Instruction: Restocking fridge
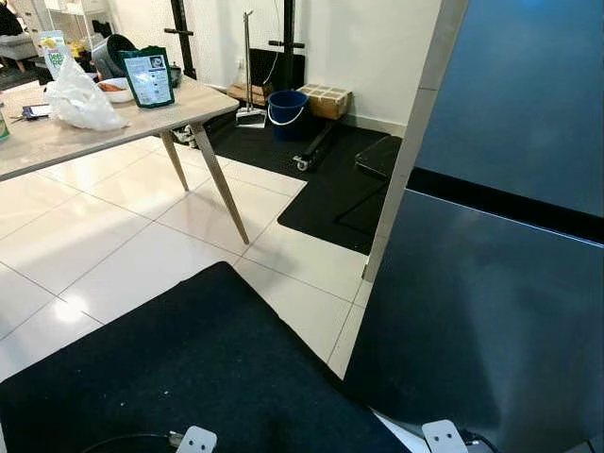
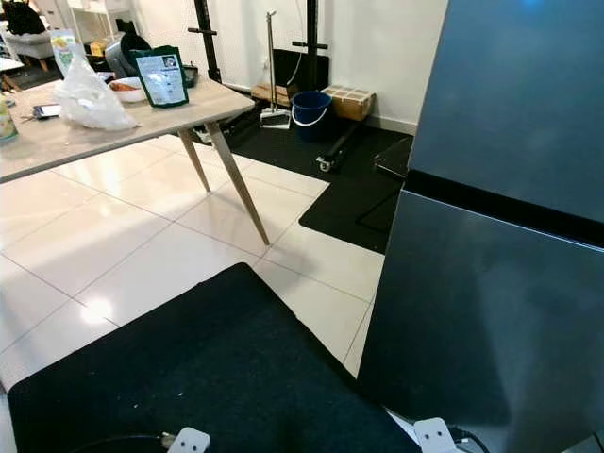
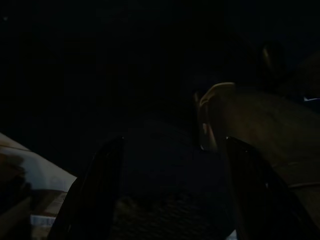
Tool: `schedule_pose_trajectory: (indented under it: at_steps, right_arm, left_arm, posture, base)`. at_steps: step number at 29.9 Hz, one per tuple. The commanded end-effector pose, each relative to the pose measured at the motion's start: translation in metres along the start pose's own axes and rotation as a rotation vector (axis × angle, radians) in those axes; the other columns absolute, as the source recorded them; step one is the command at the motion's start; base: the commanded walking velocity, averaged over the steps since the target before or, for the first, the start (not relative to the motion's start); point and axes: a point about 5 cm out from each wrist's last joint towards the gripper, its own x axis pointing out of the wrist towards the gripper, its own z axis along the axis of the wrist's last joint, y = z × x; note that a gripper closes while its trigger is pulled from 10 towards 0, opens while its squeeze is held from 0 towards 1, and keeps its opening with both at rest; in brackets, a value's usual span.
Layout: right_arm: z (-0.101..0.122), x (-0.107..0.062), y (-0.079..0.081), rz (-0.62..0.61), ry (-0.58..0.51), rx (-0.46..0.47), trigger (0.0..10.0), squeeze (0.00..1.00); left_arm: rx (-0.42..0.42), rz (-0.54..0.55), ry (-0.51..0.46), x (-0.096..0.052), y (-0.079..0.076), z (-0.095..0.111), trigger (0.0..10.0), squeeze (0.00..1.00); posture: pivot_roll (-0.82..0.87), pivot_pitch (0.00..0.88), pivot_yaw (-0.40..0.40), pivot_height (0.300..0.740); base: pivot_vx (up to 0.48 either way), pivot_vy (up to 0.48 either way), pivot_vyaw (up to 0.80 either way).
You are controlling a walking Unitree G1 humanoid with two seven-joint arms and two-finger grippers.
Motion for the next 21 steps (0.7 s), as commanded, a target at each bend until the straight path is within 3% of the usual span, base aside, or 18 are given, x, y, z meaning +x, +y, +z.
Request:
schedule_pose_trajectory:
  at_steps: [1,21]
  right_arm:
    - [0.002,0.000,0.000,0.007,0.001,0.004,10.0,0.00]
    - [0.000,0.000,-0.001,0.009,0.011,0.009,10.0,0.00]
  left_arm:
    - [0.000,-0.002,0.009,-0.001,0.002,-0.003,10.0,0.00]
    - [0.003,-0.023,0.045,-0.002,-0.005,-0.015,10.0,0.00]
  posture:
    - [0.08,0.000,-0.014,0.740]
    - [0.07,0.000,-0.021,0.740]
  base:
    - [0.000,0.000,0.78]
    - [0.000,0.000,0.78]
